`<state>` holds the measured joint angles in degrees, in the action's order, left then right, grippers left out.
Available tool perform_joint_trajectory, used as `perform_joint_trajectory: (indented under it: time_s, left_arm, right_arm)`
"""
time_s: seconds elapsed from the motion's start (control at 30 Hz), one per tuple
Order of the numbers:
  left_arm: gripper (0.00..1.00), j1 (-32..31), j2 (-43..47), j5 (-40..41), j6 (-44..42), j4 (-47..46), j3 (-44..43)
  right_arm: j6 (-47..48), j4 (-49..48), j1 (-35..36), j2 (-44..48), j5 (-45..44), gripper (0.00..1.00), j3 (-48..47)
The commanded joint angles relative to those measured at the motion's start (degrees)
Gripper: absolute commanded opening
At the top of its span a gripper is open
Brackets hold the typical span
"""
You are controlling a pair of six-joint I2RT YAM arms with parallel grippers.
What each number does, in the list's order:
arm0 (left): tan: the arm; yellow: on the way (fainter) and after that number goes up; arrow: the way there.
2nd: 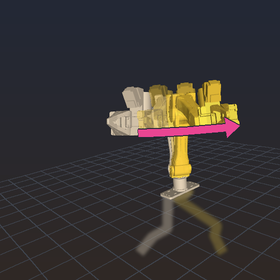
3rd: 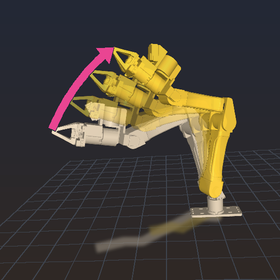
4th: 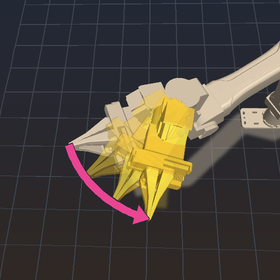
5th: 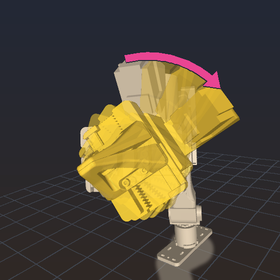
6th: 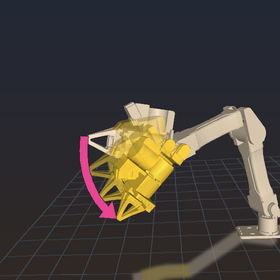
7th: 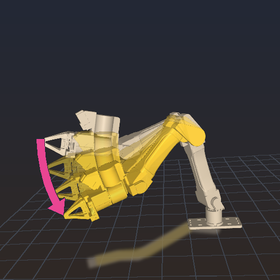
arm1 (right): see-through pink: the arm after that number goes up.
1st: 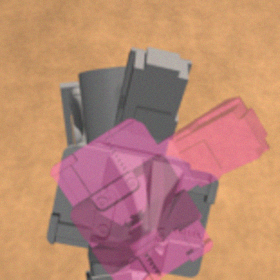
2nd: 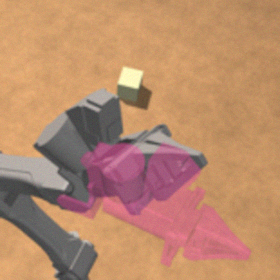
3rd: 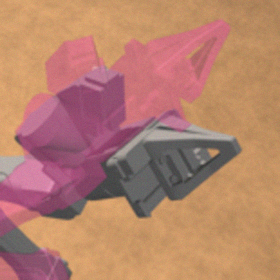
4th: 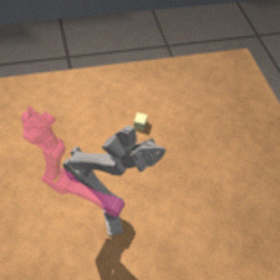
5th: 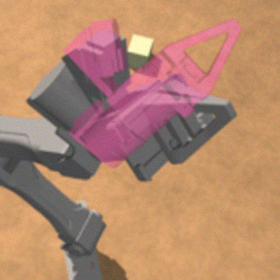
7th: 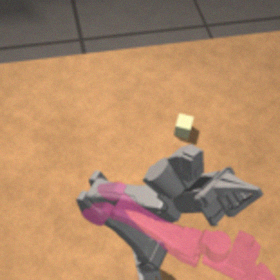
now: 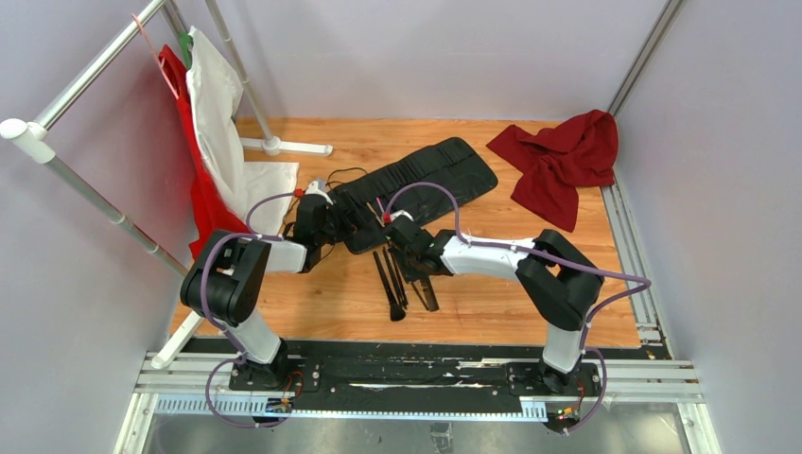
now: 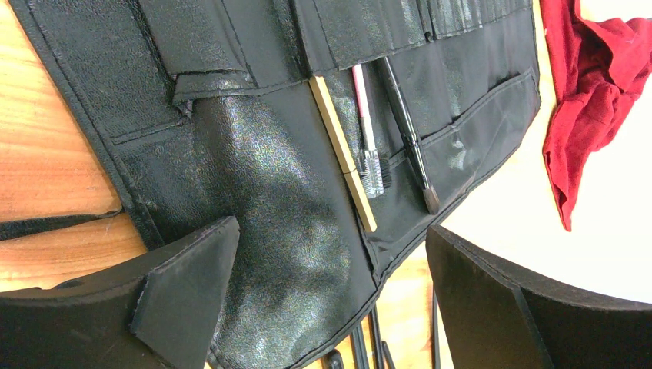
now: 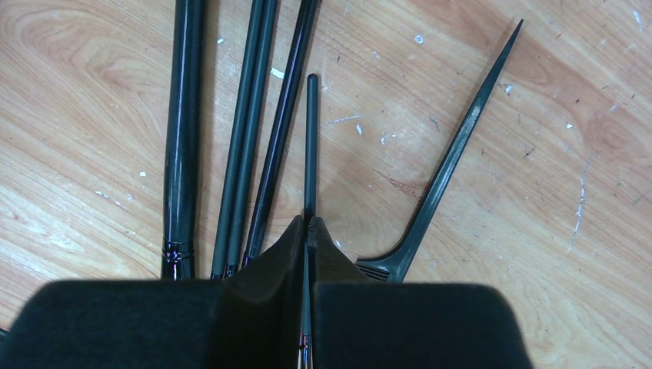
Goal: Organize the makeup
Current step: Pick up the makeup brush from the center of the board, then place the makeup brush in the cosmetics bag.
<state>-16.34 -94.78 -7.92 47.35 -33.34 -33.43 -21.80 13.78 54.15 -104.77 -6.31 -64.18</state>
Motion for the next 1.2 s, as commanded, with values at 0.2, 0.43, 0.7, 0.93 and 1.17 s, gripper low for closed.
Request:
perform_joint_trajectory:
  time_s: [0.2, 0.43, 0.7, 0.93, 1.17]
  left_arm:
    - [0.98, -0.45, -1.06, -0.16, -0.24, 0.91, -0.32]
    - [0.98, -0.42, -1.28, -0.07, -0.24, 0.91, -0.43]
    - [0.98, -0.45, -1.73, -0.15, -0.22, 0.91, -0.58]
    - [0.98, -0.44, -1.75, -0.06, -0.24, 0.91, -0.58]
    - [0.98, -0.45, -1.72, -0.07, -0.16, 0.91, -0.67]
  right_arm:
    - [2.14, 7.1, 1.32, -0.26, -4.51, 0.01, -1.95]
    - [3.91, 9.51, 1.22, 1.91, -6.39, 0.01, -5.71]
    - [6.46, 12.26, 0.19, 3.9, -8.46, 0.01, -10.14]
    - [11.13, 14.0, -4.48, 3.62, -7.12, 0.01, -16.61]
    - [17.52, 17.01, -9.6, -1.5, -5.25, 0.01, -27.28]
